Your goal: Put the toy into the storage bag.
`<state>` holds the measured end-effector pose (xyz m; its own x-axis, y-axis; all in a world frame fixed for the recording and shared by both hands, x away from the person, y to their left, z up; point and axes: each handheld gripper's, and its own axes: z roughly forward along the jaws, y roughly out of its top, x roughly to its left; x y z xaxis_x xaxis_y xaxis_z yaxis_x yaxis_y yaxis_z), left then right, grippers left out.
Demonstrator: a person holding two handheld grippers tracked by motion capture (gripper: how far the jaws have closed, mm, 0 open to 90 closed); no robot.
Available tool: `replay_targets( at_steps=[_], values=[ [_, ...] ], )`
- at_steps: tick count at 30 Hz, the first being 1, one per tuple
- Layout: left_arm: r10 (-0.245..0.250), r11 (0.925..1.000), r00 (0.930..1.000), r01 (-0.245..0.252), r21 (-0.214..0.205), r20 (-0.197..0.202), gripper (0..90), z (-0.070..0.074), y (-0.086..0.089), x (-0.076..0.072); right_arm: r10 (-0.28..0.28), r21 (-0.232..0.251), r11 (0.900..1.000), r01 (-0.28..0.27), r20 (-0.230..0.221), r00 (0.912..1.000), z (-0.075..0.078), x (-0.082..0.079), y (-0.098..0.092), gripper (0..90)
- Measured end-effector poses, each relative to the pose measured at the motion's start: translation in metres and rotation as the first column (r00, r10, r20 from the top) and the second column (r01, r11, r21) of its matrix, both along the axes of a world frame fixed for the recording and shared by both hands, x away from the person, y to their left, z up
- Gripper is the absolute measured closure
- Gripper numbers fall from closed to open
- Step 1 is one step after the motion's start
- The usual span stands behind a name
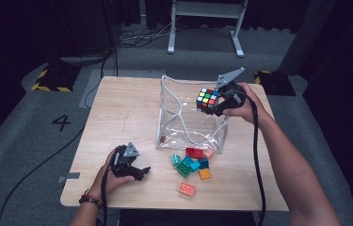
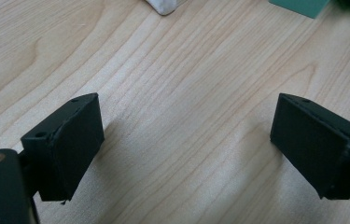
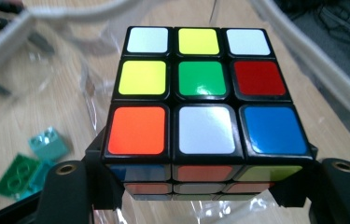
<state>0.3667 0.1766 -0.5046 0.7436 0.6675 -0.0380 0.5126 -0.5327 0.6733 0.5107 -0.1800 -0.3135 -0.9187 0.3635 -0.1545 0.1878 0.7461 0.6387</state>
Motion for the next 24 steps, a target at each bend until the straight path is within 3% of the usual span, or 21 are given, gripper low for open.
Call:
replay_targets(
  at_steps=[4,7,10,13,15,21,22,23,24],
  values=[
    [0.002,1.0,1.0,-0.002,-0.002,-0.001,9.8,0.0,-0.0001,-0.0001,0.022,-0.13,0.9911,-0.027,-0.042,0.9989,-0.0052,0.002,0.0032,34.0],
    [0.002,1.0,1.0,-0.002,-0.003,-0.001,9.8,0.0,-0.0002,-0.0001,0.001,-0.236,0.9716,-0.016,-0.067,0.9978,-0.0073,0.0025,0.0035,34.0],
    [0.002,1.0,1.0,-0.002,-0.003,0.0,9.8,-0.0002,-0.0002,-0.0001,0.0,-0.296,0.9549,-0.023,-0.079,0.9968,-0.0062,0.0043,0.0013,34.0],
    [0.005,1.0,1.0,-0.005,0.003,0.006,9.8,0.0001,0.0,-0.0002,-0.014,-0.326,0.9453,-0.02,-0.1,0.9949,-0.0042,0.0023,0.0003,34.0],
    [0.003,1.0,1.0,-0.003,0.0,0.001,9.8,0.0,-0.0001,-0.0002,-0.015,-0.34,0.9404,-0.013,-0.081,0.9966,-0.0025,0.0028,-0.0006,34.0],
    [0.003,1.0,1.0,-0.003,0.001,0.003,9.8,0.0001,-0.0001,-0.0002,-0.03,-0.36,0.9329,-0.007,-0.098,0.9947,-0.0033,0.0016,-0.0016,34.0],
    [0.002,1.0,1.0,-0.002,-0.003,0.001,9.8,-0.0002,-0.0002,-0.0001,-0.072,-0.379,0.9252,0.022,-0.118,0.9903,-0.0029,-0.0015,-0.0005,33.9],
    [0.002,1.0,1.0,-0.002,-0.002,0.0,9.8,-0.0001,-0.0001,-0.0001,-0.017,-0.381,0.9243,-0.02,-0.094,0.9955,-0.0038,0.0019,-0.0001,33.9],
    [0.002,1.0,1.0,-0.002,-0.002,0.0,9.8,-0.0001,-0.0001,-0.0001,-0.021,-0.388,0.9217,-0.016,-0.091,0.9956,-0.0039,0.0013,0.0007,33.9]
  ],
)
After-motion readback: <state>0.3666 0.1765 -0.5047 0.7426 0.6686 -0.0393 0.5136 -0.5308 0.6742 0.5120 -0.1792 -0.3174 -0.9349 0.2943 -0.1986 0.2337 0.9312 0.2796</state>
